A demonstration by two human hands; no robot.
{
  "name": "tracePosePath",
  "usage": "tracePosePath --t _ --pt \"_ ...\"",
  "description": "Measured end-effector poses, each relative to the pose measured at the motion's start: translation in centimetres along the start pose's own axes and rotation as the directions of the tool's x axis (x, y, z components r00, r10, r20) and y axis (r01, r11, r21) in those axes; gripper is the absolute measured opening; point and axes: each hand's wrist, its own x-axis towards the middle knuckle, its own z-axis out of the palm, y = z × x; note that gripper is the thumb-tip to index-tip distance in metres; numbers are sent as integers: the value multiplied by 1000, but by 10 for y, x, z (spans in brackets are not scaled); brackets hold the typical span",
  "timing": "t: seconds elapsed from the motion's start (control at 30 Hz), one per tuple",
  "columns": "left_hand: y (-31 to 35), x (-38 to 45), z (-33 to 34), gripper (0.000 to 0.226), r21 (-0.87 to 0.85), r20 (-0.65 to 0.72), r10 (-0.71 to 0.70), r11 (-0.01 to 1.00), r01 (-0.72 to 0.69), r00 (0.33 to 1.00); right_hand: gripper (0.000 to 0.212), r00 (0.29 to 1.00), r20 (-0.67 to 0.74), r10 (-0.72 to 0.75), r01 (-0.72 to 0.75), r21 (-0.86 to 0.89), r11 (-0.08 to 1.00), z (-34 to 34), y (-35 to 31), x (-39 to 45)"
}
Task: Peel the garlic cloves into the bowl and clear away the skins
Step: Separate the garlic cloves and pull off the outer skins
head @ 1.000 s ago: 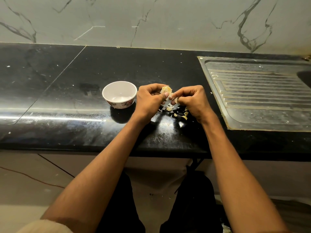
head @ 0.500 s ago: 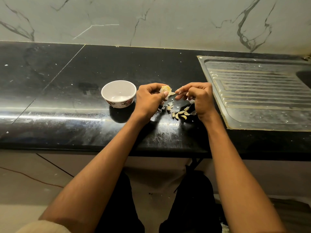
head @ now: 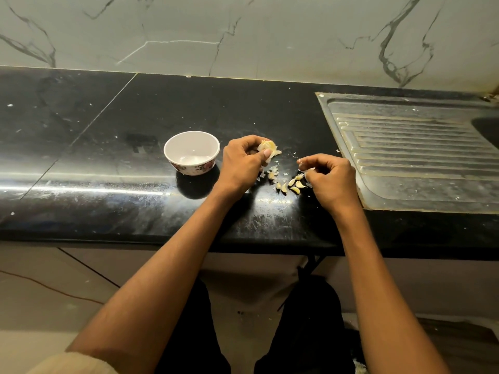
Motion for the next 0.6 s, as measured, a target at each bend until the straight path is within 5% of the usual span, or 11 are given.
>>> tracePosePath --t 0.33,0.43,0.6 --pt "2 -2 1 17 18 19 5 1000 -6 1000 41 991 130 -27 11 125 992 6 -12 20" --pt "2 -2 1 16 24 22 9 1000 -10 1000 35 996 56 -69 56 209 976 0 -11 16" --pt "3 -2 1 14 34 21 19 999 -19 1000 33 995 -58 -86 86 -3 996 -5 -1 2"
